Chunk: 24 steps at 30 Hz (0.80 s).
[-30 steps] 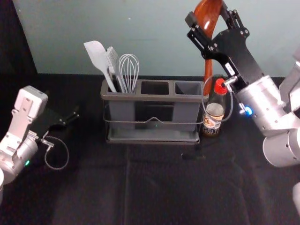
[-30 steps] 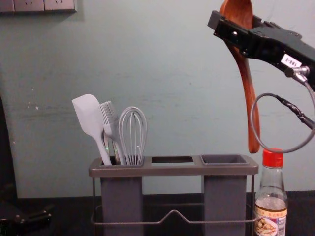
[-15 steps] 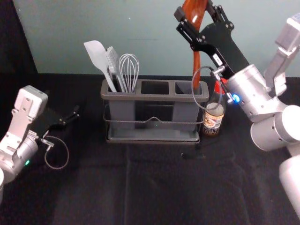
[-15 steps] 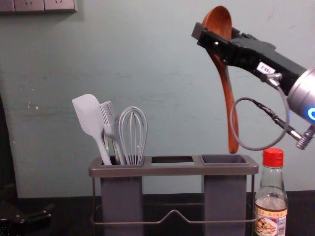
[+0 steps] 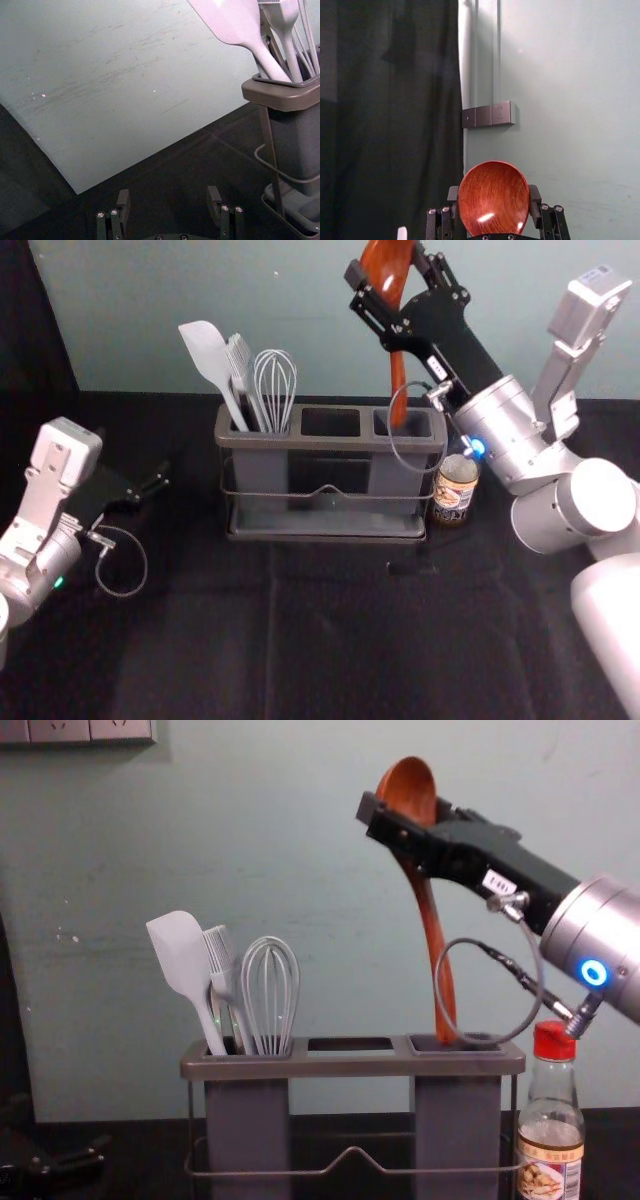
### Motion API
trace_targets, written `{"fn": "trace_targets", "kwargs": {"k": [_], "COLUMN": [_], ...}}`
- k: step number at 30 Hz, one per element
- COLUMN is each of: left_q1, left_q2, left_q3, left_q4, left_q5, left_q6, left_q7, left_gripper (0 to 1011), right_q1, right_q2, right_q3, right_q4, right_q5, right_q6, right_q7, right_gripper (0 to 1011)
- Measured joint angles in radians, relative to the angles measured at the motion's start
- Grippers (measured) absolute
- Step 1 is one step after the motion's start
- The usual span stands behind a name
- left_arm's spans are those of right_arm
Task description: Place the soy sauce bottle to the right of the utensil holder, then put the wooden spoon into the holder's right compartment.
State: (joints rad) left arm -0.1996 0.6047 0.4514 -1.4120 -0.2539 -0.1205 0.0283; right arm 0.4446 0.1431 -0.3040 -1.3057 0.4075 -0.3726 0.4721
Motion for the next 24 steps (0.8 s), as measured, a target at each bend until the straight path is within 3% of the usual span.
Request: {"fn": "trace_targets", "kwargs": {"k": [10, 24], "left_q1": [0.000, 0.000], "left_q2": [0.000, 0.000], "left_q3": [0.000, 0.000], "left_q4": [0.000, 0.000], "left_q5": [0.000, 0.000], "left_q6": [0.000, 0.000], "left_q7": [0.000, 0.000], "left_gripper": [1005, 1005], "right_q1": [0.003, -0.036], "right_q2": [-0.014, -0.016], "right_q3": [-0.006, 0.001], "right_q4": [0.051, 0.060], "right_q5": [-0.007, -0.014], "right_q6": [-0.032, -0.040], "right_q7": [0.008, 0.007], "right_gripper": [838, 838]}}
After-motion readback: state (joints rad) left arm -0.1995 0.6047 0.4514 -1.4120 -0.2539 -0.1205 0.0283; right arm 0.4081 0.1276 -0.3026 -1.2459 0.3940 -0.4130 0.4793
